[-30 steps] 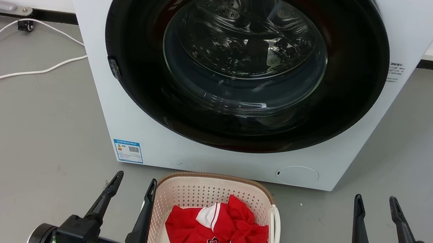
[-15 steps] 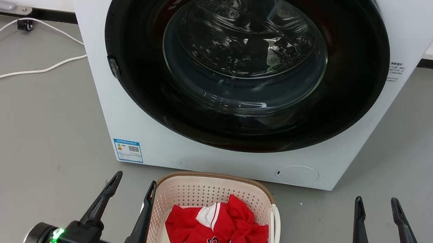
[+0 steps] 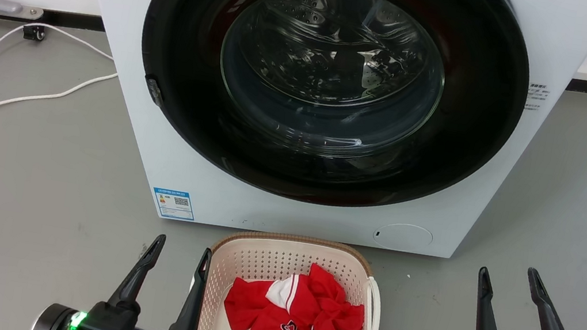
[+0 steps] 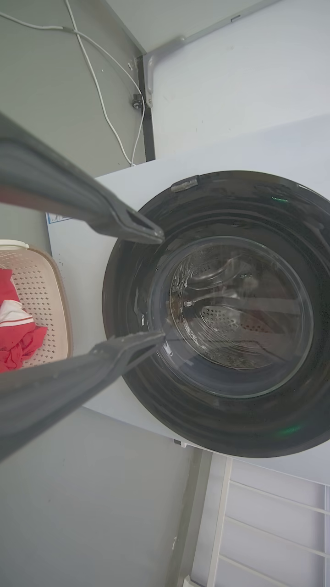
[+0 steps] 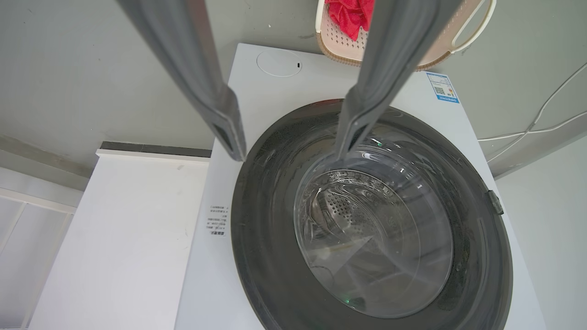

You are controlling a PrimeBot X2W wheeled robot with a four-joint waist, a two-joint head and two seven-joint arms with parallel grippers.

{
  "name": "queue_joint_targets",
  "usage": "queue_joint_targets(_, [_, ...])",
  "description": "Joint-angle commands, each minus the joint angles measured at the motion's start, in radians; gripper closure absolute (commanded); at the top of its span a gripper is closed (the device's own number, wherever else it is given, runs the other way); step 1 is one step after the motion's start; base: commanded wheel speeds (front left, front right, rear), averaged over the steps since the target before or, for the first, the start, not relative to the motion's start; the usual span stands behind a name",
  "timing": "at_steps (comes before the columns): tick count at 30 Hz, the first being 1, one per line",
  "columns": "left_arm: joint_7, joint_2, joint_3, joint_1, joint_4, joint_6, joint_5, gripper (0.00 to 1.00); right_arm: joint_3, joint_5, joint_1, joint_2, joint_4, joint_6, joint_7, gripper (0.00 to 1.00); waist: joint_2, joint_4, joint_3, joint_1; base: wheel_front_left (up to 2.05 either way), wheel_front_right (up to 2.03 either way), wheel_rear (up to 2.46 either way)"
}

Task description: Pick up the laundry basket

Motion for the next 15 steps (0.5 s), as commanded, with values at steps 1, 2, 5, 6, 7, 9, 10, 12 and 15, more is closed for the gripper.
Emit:
queue_joint_targets(1, [-0.003, -0.001, 0.0, 0.01, 0.001, -0.004, -0.004, 0.0, 0.001, -0.004, 0.01, 0.001, -0.003, 0.0, -0.004, 0.0, 0.0, 0.0, 0.0, 0.0, 0.0, 0.0, 0.0])
queue_joint_targets(2, [-0.003, -0.001, -0.001, 0.01, 0.001, -0.003, -0.006, 0.0, 0.001, -0.003, 0.01, 0.001, -0.003, 0.0, -0.004, 0.0, 0.0, 0.0, 0.0, 0.0, 0.0, 0.0, 0.0])
queue_joint_targets(5, [-0.003, -0.001, -0.003, 0.01, 0.006, -0.001, -0.011, 0.0, 0.0, 0.008, 0.01, 0.001, 0.007, 0.0, -0.004, 0.0, 0.0, -0.001, 0.005, 0.0, 0.0, 0.0, 0.0])
queue_joint_targets(6, [-0.003, -0.001, -0.004, 0.009, 0.007, -0.001, -0.013, 0.0, 0.0, 0.008, 0.004, 0.001, 0.004, 0.0, -0.004, 0.0, 0.0, -0.002, 0.01, 0.0, 0.0, 0.0, 0.0])
queue_joint_targets(7, [-0.003, -0.001, -0.005, 0.007, 0.009, -0.002, -0.014, 0.0, -0.002, 0.01, -0.002, 0.001, 0.004, 0.0, -0.003, 0.0, 0.0, -0.003, 0.016, 0.0, 0.0, 0.0, 0.0])
queue_joint_targets(9, [-0.003, -0.001, -0.004, 0.0, 0.015, -0.003, -0.016, 0.0, -0.002, 0.01, -0.015, 0.001, 0.003, 0.0, -0.003, 0.0, 0.0, -0.006, 0.033, 0.0, 0.0, 0.0, 0.0])
queue_joint_targets(10, [-0.003, -0.001, -0.001, -0.005, 0.018, -0.003, -0.016, 0.0, -0.001, 0.009, -0.021, 0.001, 0.004, 0.0, -0.003, 0.0, 0.0, -0.007, 0.044, 0.0, 0.0, 0.0, 0.0])
queue_joint_targets(12, [-0.003, -0.001, 0.004, -0.02, 0.025, -0.006, -0.02, 0.0, 0.002, 0.006, -0.034, 0.001, 0.005, 0.0, -0.003, 0.0, 0.0, -0.011, 0.073, 0.0, 0.0, 0.0, 0.0])
queue_joint_targets(15, [-0.003, -0.001, 0.017, -0.046, 0.037, -0.006, -0.025, 0.0, 0.012, 0.0, -0.066, 0.001, 0.008, 0.0, -0.003, 0.0, 0.0, -0.018, 0.136, 0.0, 0.0, 0.0, 0.0])
